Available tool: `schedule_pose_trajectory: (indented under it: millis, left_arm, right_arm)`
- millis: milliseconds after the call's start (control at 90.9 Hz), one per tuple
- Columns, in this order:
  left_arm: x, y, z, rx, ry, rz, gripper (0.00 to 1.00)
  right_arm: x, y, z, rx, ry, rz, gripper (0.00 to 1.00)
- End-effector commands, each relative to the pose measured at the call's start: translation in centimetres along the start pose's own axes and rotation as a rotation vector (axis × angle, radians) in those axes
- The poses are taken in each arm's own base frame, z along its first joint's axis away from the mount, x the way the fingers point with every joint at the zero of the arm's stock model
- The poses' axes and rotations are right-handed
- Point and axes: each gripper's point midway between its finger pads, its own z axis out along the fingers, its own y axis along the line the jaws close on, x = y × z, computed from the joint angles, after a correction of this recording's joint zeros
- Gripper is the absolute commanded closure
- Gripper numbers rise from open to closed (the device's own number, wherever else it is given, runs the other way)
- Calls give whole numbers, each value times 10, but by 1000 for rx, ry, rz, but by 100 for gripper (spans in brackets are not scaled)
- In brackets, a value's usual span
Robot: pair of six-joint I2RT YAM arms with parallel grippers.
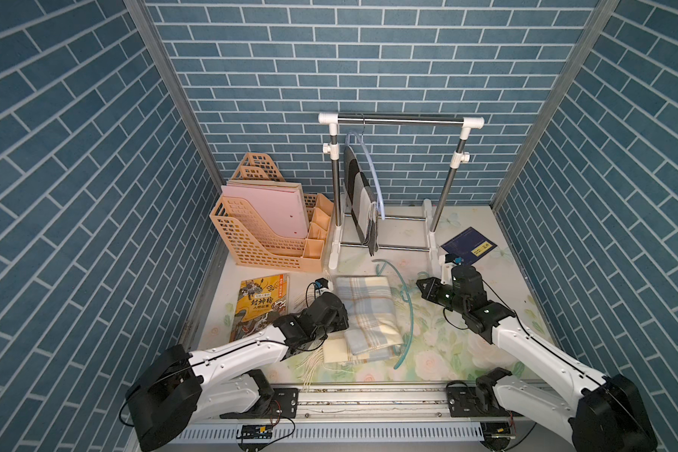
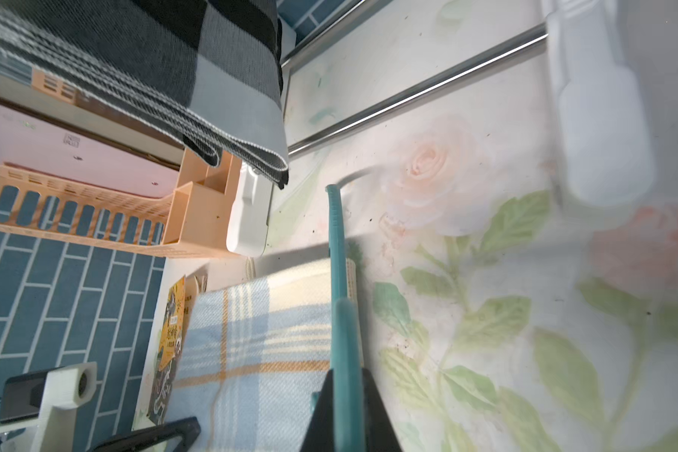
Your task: Hang the scarf on the hanger
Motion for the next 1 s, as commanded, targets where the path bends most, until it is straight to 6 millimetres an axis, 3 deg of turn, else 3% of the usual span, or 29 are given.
schedule_pose_trajectory:
  millis: [0,484,770,990]
  left_arm:
    - [-1,30,-5,-70,-11,-2,100]
    - [-1,63,-14,-115,-16,-27,100]
    - [-7,87,-20,-211,-37,-62,100]
    - [6,110,-19,-272,-36,-115,100]
  right_arm:
    - [5,4,4,23,50,-91,100]
    - [22,18,1,-30,91,-154,100]
    - [32,27,12,-38,94,-184,100]
    - [36,31,17,-41,92,-192,100]
